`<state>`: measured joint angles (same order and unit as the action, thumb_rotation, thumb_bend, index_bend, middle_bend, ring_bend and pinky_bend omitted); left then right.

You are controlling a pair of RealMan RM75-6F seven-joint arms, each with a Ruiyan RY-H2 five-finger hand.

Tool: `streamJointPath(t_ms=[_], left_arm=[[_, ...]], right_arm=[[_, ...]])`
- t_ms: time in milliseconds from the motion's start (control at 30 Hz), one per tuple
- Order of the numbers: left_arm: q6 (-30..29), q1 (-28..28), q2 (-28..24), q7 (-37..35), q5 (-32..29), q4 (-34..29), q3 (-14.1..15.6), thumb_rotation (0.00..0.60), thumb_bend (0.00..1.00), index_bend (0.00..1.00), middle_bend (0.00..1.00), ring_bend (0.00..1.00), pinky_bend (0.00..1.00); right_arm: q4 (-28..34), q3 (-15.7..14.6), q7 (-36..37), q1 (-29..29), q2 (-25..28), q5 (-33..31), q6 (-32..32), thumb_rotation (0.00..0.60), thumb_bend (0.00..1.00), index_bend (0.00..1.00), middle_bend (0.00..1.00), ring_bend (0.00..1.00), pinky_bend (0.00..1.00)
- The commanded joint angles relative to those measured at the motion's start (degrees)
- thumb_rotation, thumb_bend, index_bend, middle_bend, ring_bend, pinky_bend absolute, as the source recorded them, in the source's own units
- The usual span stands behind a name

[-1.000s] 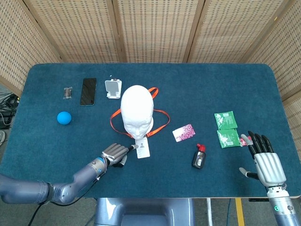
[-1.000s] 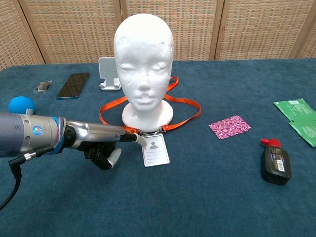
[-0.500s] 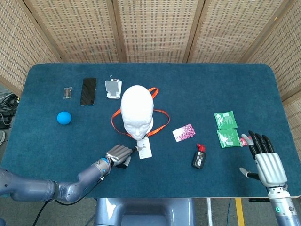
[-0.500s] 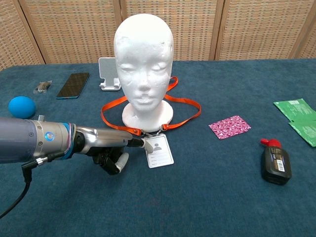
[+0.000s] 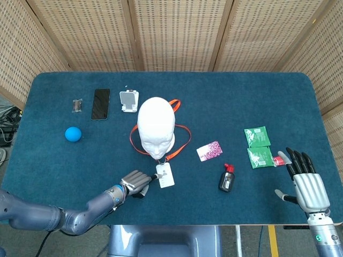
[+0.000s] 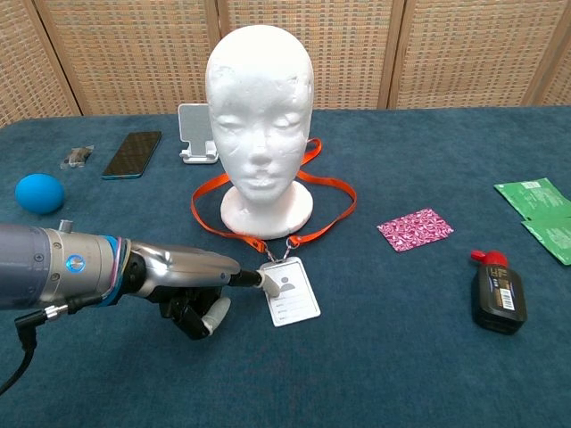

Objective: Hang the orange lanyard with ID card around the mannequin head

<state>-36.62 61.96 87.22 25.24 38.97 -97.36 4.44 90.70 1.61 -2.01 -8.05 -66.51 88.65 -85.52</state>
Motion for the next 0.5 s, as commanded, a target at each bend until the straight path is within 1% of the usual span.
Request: streamJointPath(t_ms=[33,100,133,367,500], left_arm=[[-0.12,0.57,-0.71,0.78,0.52,-1.65,1.06,0.6,0.98,0.16,1.0,0.96,1.0],[0.14,1.25,-1.55,2.13,1.1,-3.89,2.75,0.6,0.98,0.16,1.0,0.96,1.0],[-0.19,1.35,-1.83,2.25,1.26,-4.69,3.12,0.6,0.98,0.16,1.0,0.96,1.0],[-0.26,1.89,-2.52,2.14,2.29,-6.94,4.56,0.6,0.98,0.16,1.0,0.96,1.0],[-0.15,2.09,-2.78,1.94,3.14,-7.75,5.14,0.6,0.98,0.18,1.0,0.96,1.0]], right_arm=[[0.05,0.03,-0.03,0.05,-0.01,0.06,0.0,0.6,0.0,0.0,0.0,0.0,0.0],[0.08,0.12,-0.15,0.13,-0.1,0.23,-0.13,0.6,0.0,0.0,0.0,0.0,0.0],[0.07,0.14,-0.23,0.17,-0.15,0.31,-0.16,0.6,0.0,0.0,0.0,0.0,0.0],[0.19,0.47,-0.32,0.35,-0.12,0.25,-0.17,0.6,0.0,0.0,0.0,0.0,0.0],[0.18,0.57,-0.39,0.48,-0.18,0.37,-0.32,0.6,0.0,0.0,0.0,0.0,0.0]])
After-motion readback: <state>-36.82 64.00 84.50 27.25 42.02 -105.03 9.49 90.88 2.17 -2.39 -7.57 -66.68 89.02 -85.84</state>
